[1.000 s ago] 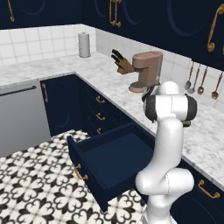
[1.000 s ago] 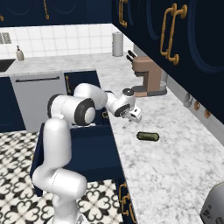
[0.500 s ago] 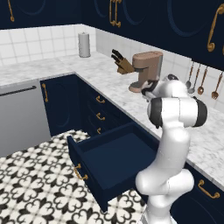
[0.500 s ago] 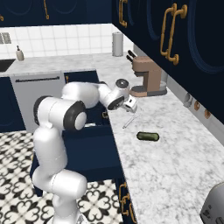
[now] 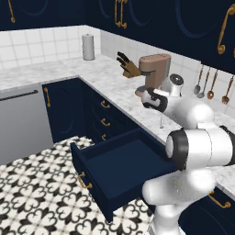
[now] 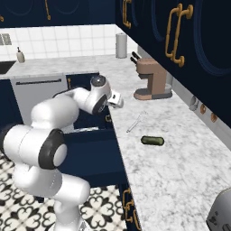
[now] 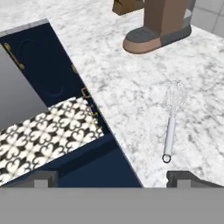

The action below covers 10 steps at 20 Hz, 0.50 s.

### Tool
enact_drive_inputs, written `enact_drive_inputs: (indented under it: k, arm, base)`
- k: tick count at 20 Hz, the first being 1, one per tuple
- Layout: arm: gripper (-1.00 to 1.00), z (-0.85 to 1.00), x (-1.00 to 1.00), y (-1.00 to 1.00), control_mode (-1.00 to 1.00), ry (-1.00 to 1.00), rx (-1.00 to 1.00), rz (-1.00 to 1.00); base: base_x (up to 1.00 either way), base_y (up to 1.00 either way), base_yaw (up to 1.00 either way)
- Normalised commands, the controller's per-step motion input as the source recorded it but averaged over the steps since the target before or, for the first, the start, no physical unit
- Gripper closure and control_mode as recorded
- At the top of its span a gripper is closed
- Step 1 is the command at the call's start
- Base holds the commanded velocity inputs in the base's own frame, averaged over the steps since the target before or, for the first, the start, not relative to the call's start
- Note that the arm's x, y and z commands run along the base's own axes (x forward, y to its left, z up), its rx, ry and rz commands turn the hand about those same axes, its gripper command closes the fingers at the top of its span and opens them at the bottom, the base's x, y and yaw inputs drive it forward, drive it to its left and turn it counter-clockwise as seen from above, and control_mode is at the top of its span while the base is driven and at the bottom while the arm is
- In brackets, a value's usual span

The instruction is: Pick the whisk from the drawer and place it on the counter.

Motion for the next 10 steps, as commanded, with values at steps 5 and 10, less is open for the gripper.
enact_drive_inputs:
  k: [5, 10]
  arm:
    - [-1.0, 0.4, -0.73, 0.65, -1.0, -0.08, -0.08, 0.21]
    - [-1.0, 0.31, -0.64, 0.52, -1.0, -0.05, 0.0, 0.26]
  base:
    - [0.0, 0.0, 0.0]
    - [0.0, 0.0, 0.0]
